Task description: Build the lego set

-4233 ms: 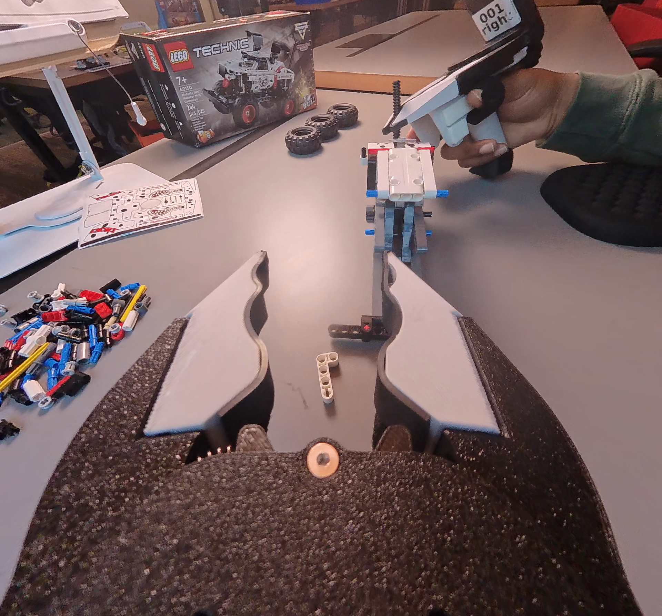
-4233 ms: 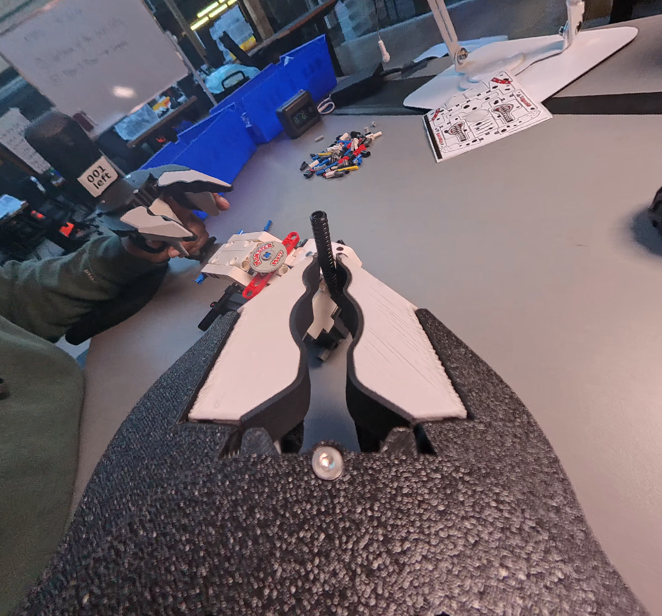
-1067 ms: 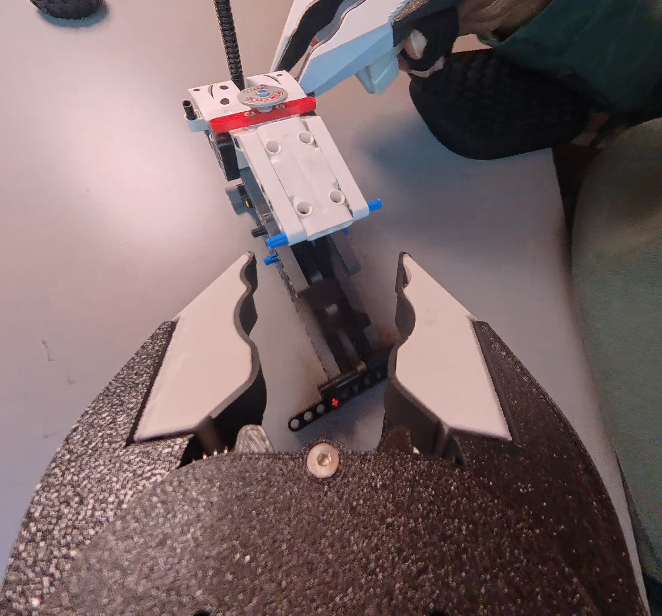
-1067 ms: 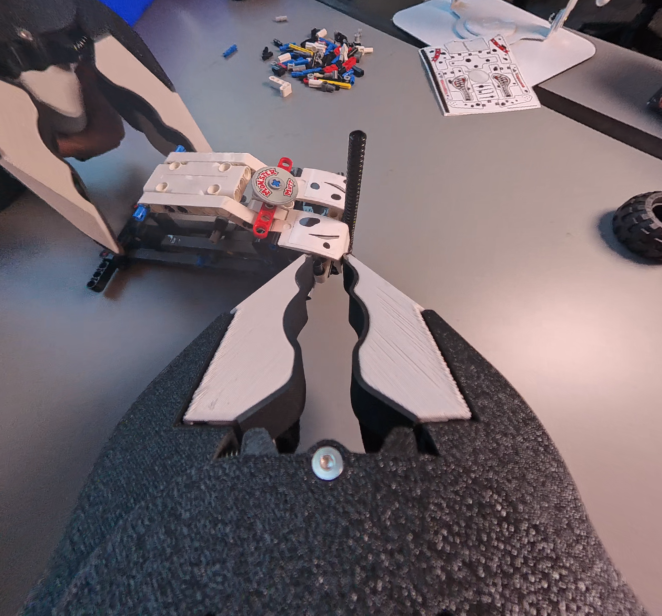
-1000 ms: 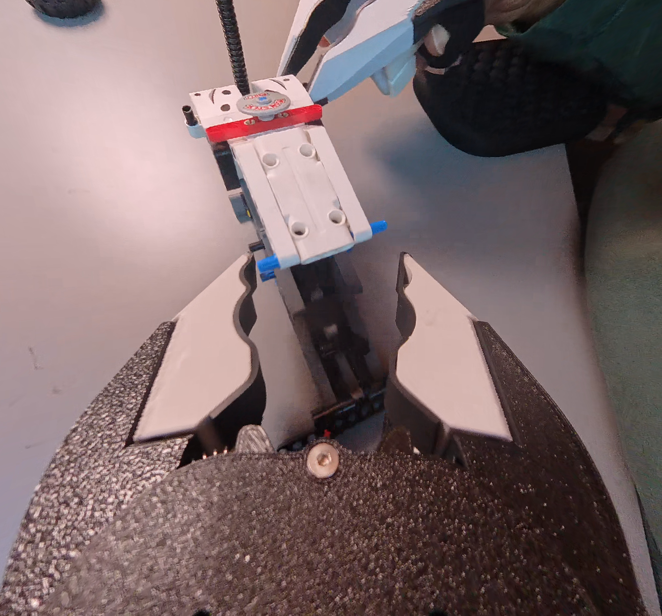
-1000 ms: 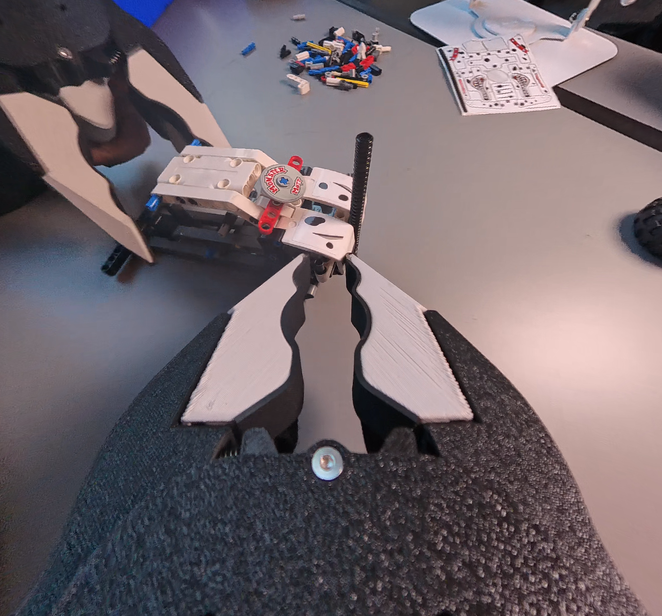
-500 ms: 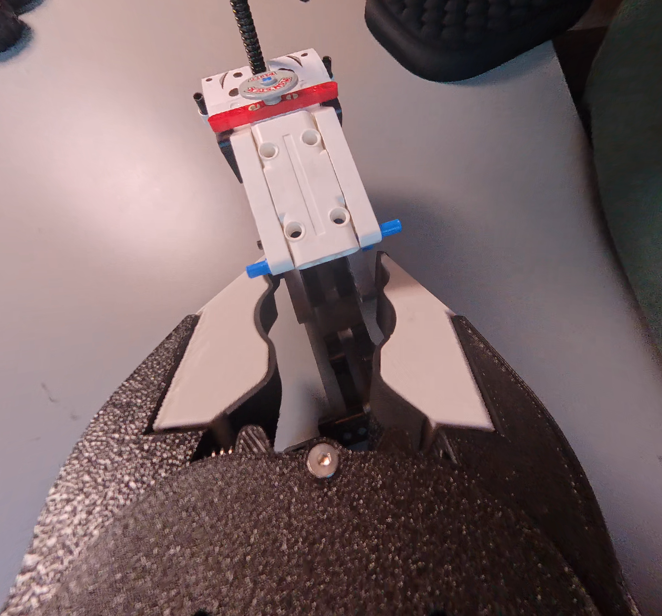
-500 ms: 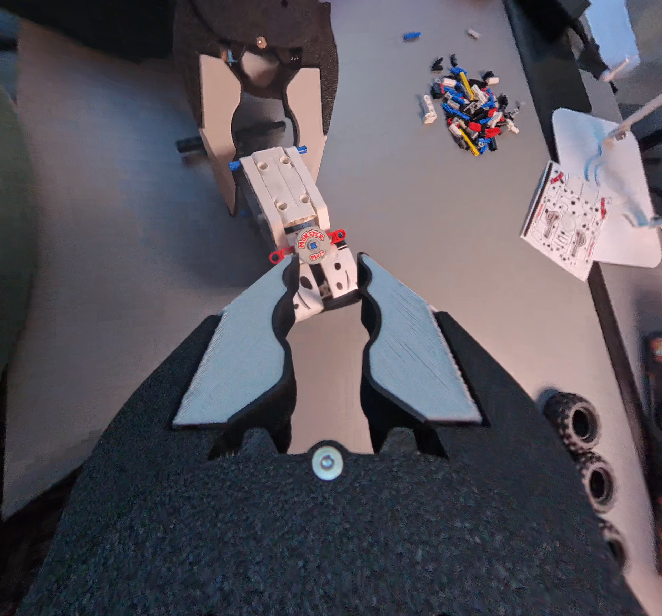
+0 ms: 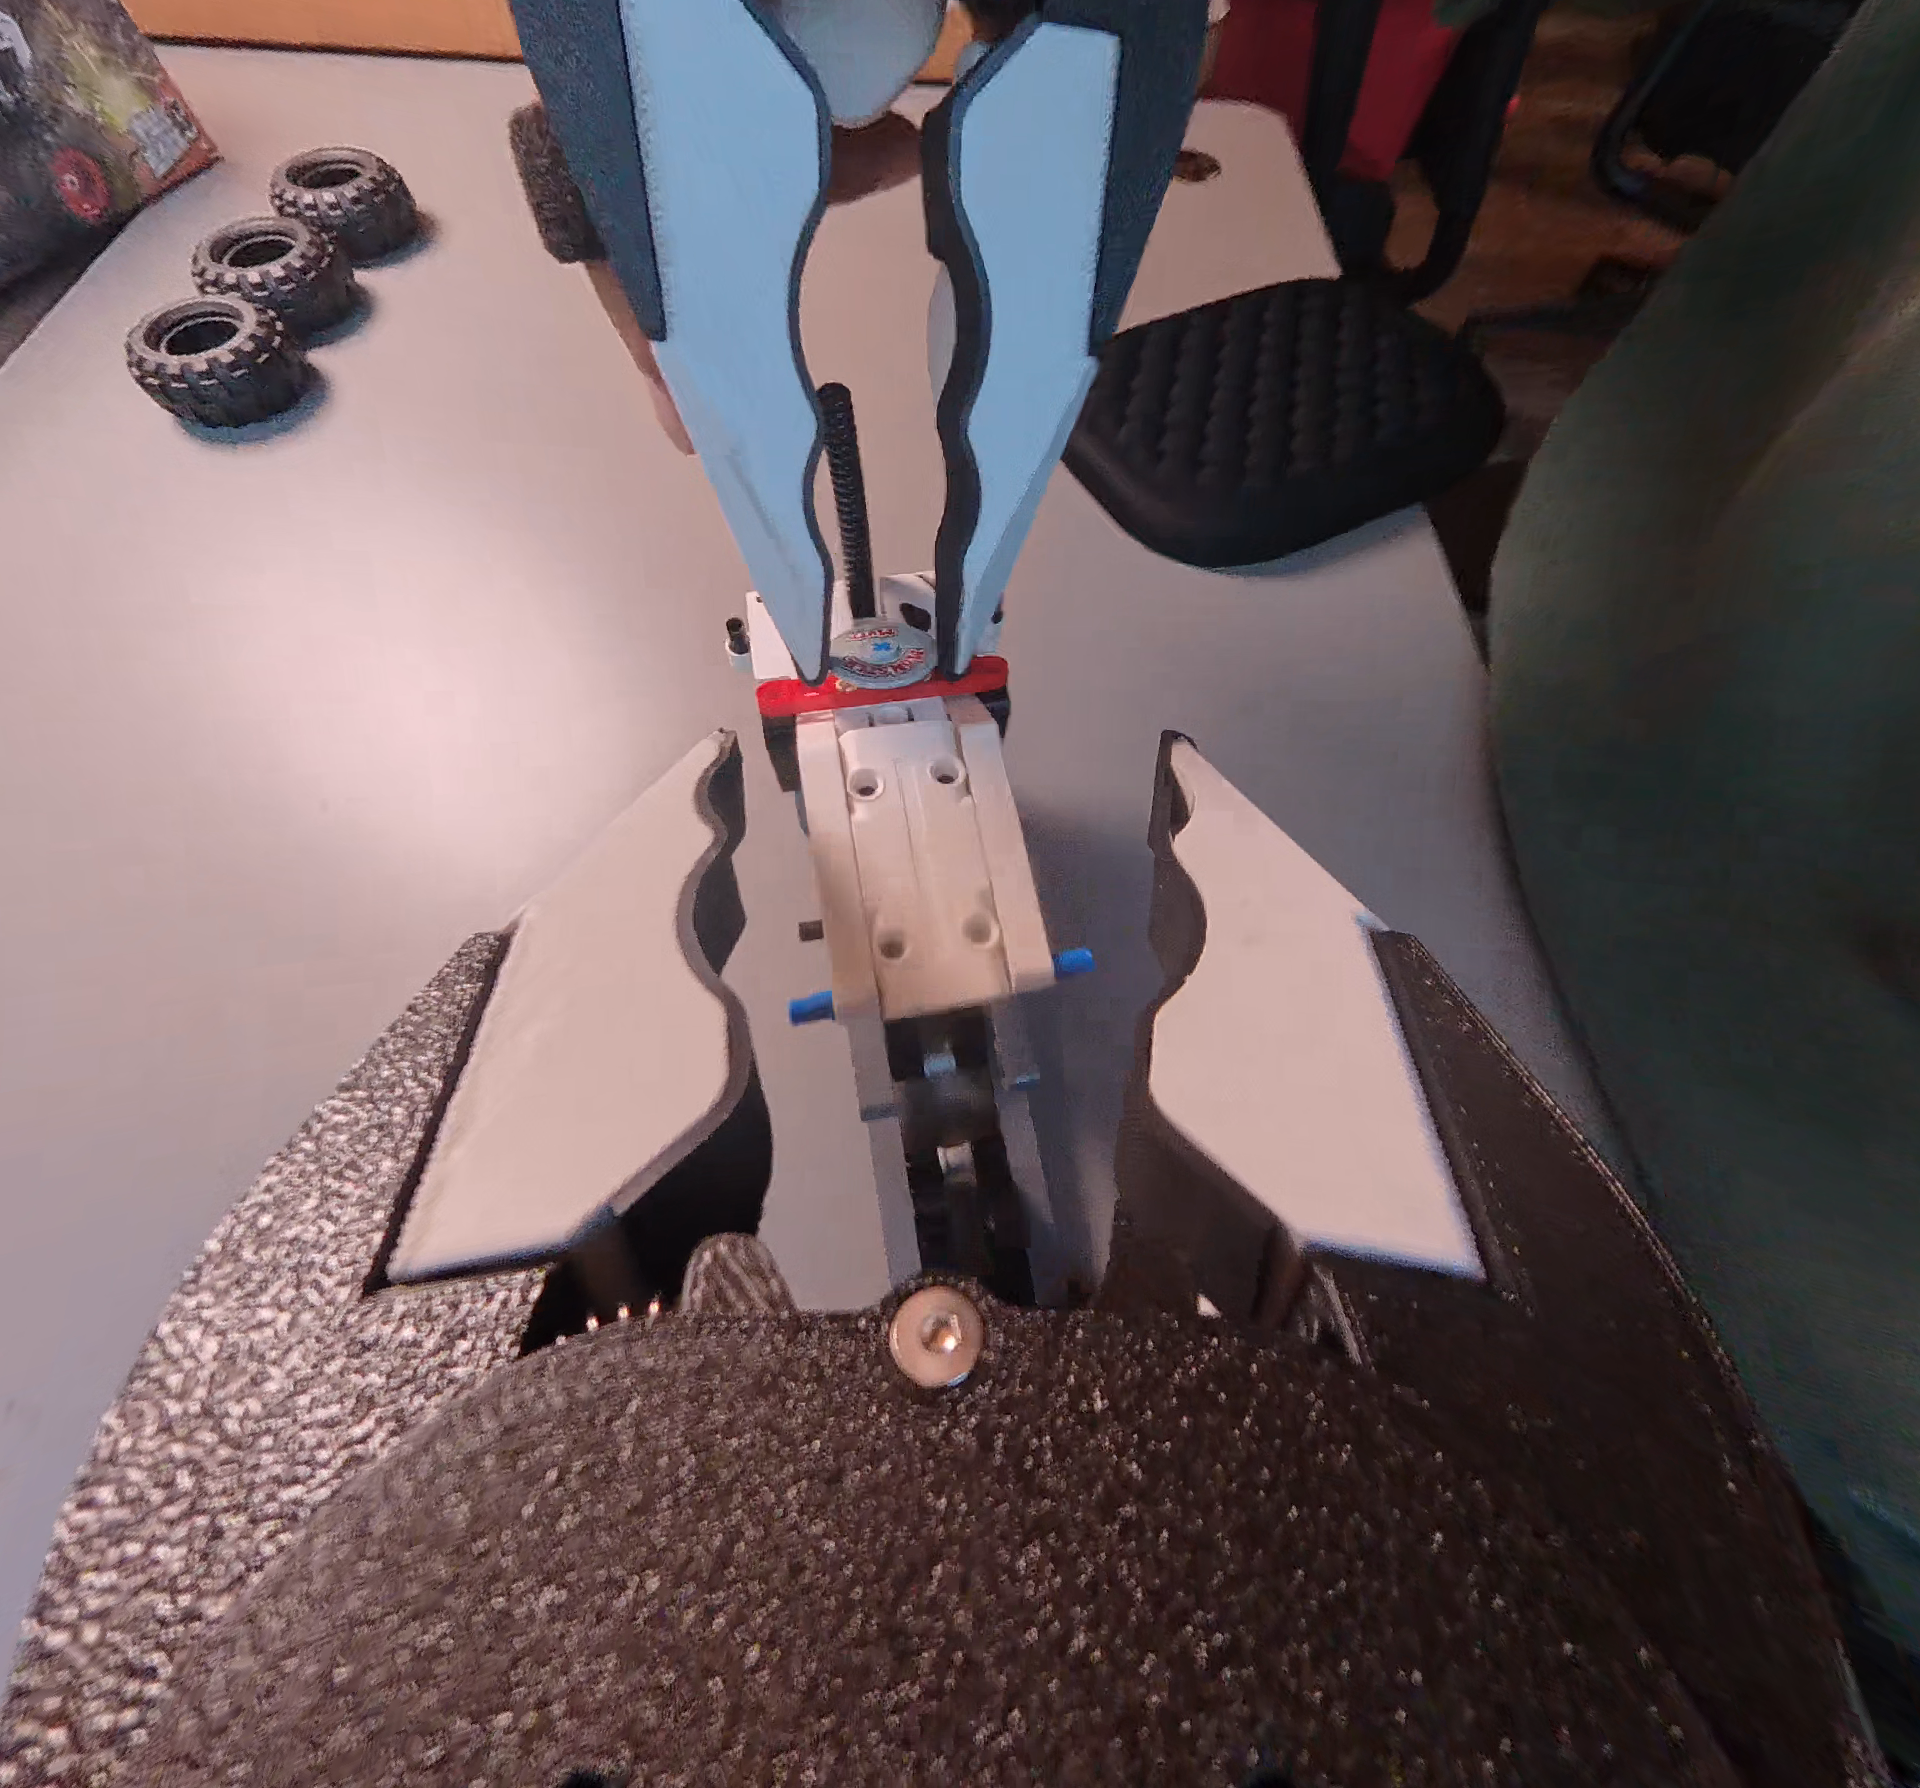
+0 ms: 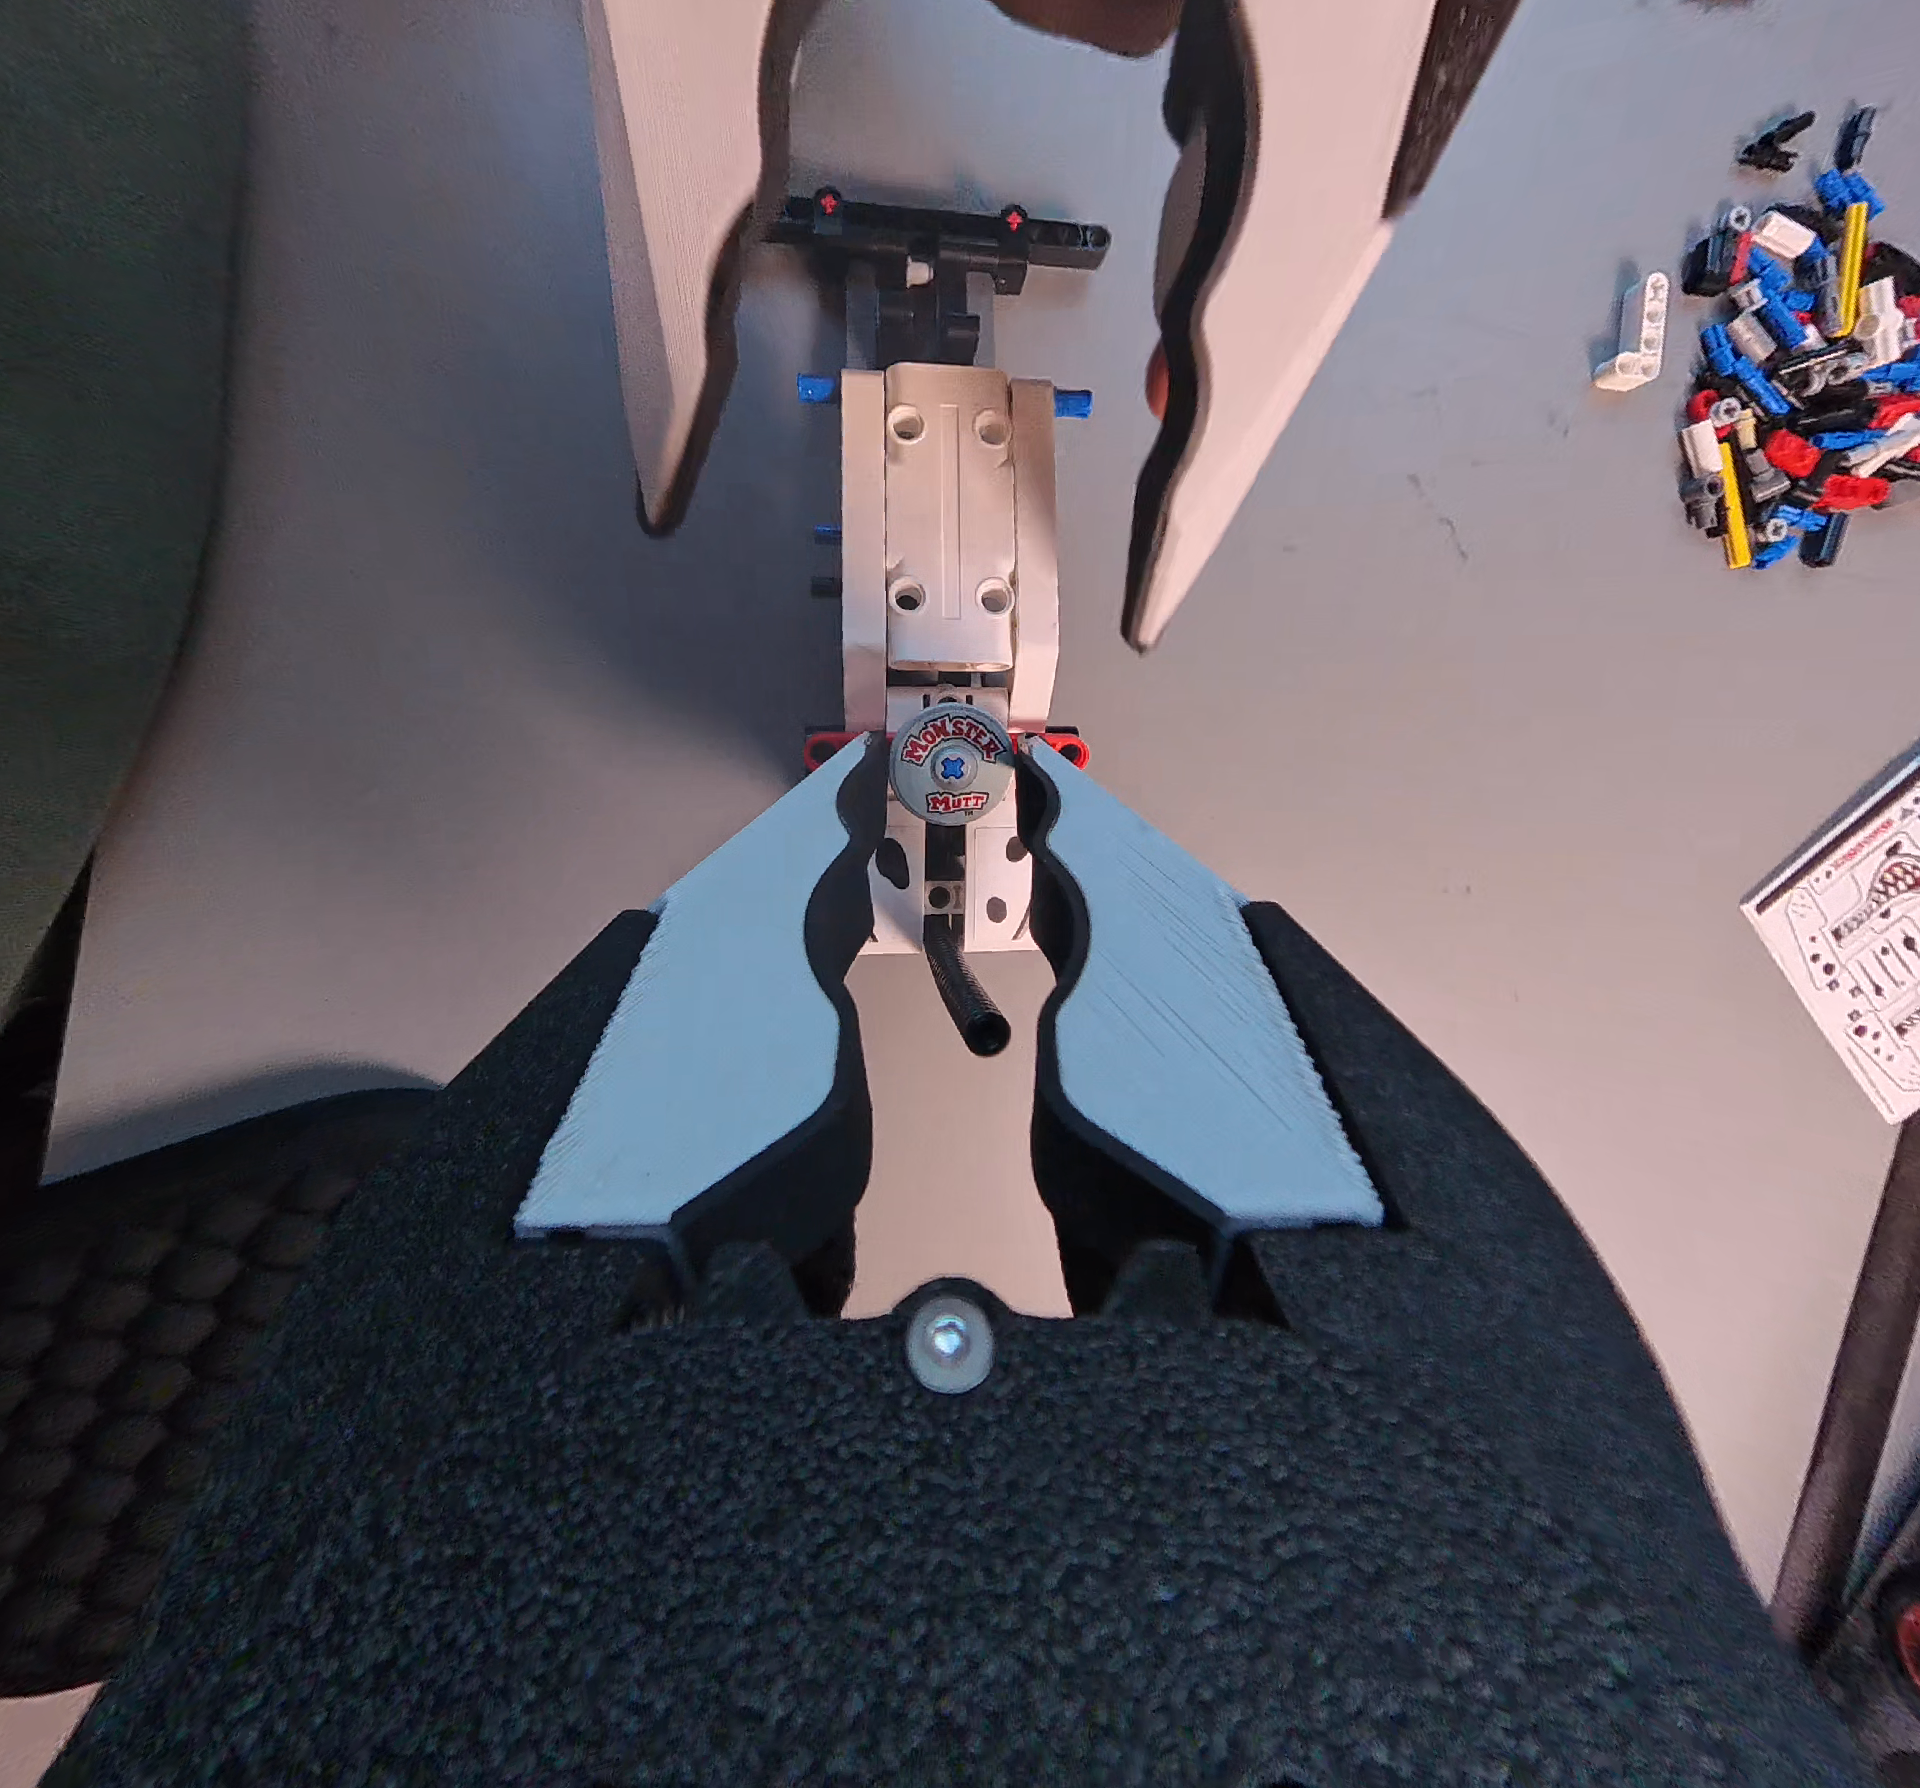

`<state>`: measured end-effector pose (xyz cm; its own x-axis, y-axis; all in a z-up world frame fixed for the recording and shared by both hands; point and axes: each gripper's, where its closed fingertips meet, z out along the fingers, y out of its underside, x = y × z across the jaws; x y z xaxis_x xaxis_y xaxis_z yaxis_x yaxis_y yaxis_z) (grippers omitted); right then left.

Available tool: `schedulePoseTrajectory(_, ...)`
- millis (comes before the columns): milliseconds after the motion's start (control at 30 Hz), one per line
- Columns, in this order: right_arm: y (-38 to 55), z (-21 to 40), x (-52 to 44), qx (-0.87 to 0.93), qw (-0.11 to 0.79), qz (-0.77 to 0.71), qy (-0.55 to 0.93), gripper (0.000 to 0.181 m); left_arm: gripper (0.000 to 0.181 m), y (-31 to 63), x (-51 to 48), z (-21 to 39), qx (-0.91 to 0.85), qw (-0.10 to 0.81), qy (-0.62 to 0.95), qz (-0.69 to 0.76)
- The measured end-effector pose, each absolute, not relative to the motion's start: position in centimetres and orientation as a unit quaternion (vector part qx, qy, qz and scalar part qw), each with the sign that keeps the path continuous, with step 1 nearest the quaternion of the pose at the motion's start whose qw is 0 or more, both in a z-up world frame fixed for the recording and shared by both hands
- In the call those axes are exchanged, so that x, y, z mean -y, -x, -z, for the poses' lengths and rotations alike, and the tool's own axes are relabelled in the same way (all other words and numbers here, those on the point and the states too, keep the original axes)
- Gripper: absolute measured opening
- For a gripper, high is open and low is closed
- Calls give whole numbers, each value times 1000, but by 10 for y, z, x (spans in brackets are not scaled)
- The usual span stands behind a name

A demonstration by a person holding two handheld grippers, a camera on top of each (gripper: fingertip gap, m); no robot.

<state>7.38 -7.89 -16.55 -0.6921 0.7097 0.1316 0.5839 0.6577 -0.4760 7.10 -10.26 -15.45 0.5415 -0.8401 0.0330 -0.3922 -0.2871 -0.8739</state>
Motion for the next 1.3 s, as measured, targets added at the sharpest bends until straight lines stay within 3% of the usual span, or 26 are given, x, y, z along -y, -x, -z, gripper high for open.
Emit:
schedulePoseTrajectory(167,-77,166,75,897,150,-191,370,25,83,-84,77,177,-397,394,797,230)
schedulePoseTrajectory(333,-73,166,78,894,152,-209,367,23,63,-89,72,191,-419,378,802,195)
schedulePoseTrajectory(567,-73,165,80,894,164,-229,348,23,62,-88,75,192,-414,376,804,201)
schedulePoseTrajectory(833,-80,107,58,875,221,-229,364,23,62,-87,75,193,-411,379,802,210)
schedulePoseTrajectory(1133,-93,88,56,745,210,-468,427,24,73,-87,81,174,-397,399,788,248)
schedulePoseTrajectory(1300,-92,84,58,693,219,-538,426,24,53,-86,82,120,-354,471,739,327)
